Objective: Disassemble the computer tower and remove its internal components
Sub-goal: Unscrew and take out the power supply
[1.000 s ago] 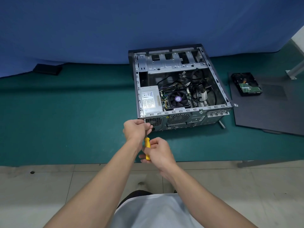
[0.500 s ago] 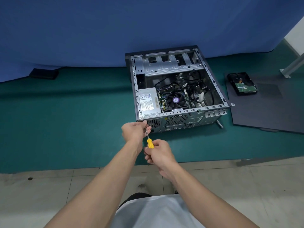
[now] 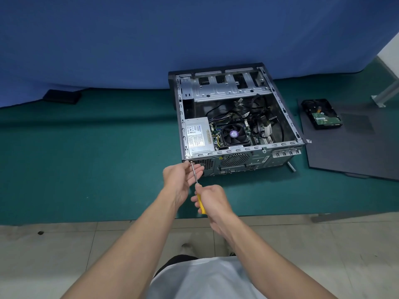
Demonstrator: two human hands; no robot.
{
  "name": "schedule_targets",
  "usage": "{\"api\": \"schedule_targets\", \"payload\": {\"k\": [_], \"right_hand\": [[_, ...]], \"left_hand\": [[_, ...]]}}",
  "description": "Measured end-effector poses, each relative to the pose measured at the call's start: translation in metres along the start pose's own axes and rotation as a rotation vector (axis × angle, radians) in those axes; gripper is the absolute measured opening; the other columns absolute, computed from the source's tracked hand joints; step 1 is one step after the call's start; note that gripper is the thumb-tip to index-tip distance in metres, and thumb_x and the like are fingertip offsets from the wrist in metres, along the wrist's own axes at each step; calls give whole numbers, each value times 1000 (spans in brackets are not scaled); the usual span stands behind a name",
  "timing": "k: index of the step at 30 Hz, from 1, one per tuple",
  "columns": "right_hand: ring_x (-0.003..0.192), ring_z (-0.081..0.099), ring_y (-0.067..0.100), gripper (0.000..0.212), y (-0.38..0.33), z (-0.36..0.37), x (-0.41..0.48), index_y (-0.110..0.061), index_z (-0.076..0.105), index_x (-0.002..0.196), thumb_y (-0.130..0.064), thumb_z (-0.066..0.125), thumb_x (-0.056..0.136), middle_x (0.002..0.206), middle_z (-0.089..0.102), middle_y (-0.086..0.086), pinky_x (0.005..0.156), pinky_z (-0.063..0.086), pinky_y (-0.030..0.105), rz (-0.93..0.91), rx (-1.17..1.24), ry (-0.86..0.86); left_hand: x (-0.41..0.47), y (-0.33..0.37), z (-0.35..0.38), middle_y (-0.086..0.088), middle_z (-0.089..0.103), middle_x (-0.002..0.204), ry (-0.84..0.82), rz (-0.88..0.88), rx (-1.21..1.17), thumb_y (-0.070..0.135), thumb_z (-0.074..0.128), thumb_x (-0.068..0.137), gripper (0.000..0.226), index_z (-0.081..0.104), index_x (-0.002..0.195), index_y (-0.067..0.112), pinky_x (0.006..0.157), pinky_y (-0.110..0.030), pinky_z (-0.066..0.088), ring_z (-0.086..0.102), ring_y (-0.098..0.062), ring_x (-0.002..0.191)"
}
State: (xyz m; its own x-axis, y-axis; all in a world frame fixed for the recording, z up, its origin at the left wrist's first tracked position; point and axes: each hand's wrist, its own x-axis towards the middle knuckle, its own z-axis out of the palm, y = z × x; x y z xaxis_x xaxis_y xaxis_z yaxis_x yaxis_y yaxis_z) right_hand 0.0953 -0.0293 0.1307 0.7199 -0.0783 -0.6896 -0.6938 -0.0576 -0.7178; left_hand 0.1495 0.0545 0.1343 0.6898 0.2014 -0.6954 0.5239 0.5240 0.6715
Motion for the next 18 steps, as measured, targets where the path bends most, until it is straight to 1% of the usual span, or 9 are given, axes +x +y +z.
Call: {"api": "schedule_targets", "payload": {"k": [3, 7, 10, 12, 14, 16, 17, 18], "right_hand": [[57, 51, 14, 25, -2, 0, -1, -3, 61, 85, -19, 47, 99, 73, 62, 9, 50, 43, 24, 29, 69, -47], [53, 58, 15, 21, -1, 0, -1, 0, 59, 95, -20, 54, 97, 75, 61, 9, 46, 47, 25, 46, 121, -62], [53, 53, 13, 18, 1, 0, 1, -3, 59, 94, -21, 58, 94, 74, 59, 6, 44, 42, 24, 22, 54, -9], [55, 53, 13, 15, 2, -2, 3, -8, 59, 92, -23, 60, 93, 75, 60, 5, 46, 42, 25, 1, -15, 38], [56, 55, 12, 12, 3, -5, 5, -13, 58, 92, -25, 61, 92, 78, 64, 3, 51, 46, 27, -25, -98, 72], [61, 57, 14, 12, 4, -8, 7, -16, 57, 91, -28, 61, 91, 81, 66, 3, 59, 50, 32, -45, -183, 93], [65, 58, 15, 13, 4, -11, 8, -17, 57, 91, -29, 61, 90, 83, 67, 3, 62, 50, 33, -48, -219, 91], [69, 57, 17, 13, 5, -14, 9, -17, 56, 90, -29, 62, 89, 86, 67, 3, 61, 49, 32, -46, -252, 85]], "left_hand": [[-1, 1, -3, -31, 68, 92, -34, -18, -51, -2, 44, 95, 14, 56, 90, -7, 67, -35, 61, 71, -37, 82], [-1, -1, 1, -30, 68, 88, 52, 10, -31, -6, 51, 92, 9, 57, 95, -11, 64, -34, 61, 72, -35, 75], [0, -2, 2, -26, 70, 84, 82, 20, -12, -5, 60, 89, 7, 60, 92, -11, 61, -31, 60, 72, -32, 73], [0, -3, 3, -24, 71, 83, 94, 22, 11, -3, 64, 88, 8, 63, 90, -10, 61, -30, 60, 73, -30, 73], [2, -4, 4, -22, 71, 83, 112, 26, 29, -3, 65, 87, 8, 64, 90, -10, 61, -30, 60, 73, -29, 73], [3, -4, 5, -21, 72, 81, 121, 29, 42, -3, 65, 87, 7, 64, 89, -9, 59, -29, 60, 73, -27, 71], [4, -4, 5, -21, 72, 80, 120, 31, 46, -3, 65, 87, 6, 64, 88, -8, 58, -28, 59, 73, -27, 70], [4, -5, 5, -21, 72, 80, 120, 39, 55, -2, 65, 88, 6, 64, 87, -8, 58, -28, 59, 73, -27, 70]]}}
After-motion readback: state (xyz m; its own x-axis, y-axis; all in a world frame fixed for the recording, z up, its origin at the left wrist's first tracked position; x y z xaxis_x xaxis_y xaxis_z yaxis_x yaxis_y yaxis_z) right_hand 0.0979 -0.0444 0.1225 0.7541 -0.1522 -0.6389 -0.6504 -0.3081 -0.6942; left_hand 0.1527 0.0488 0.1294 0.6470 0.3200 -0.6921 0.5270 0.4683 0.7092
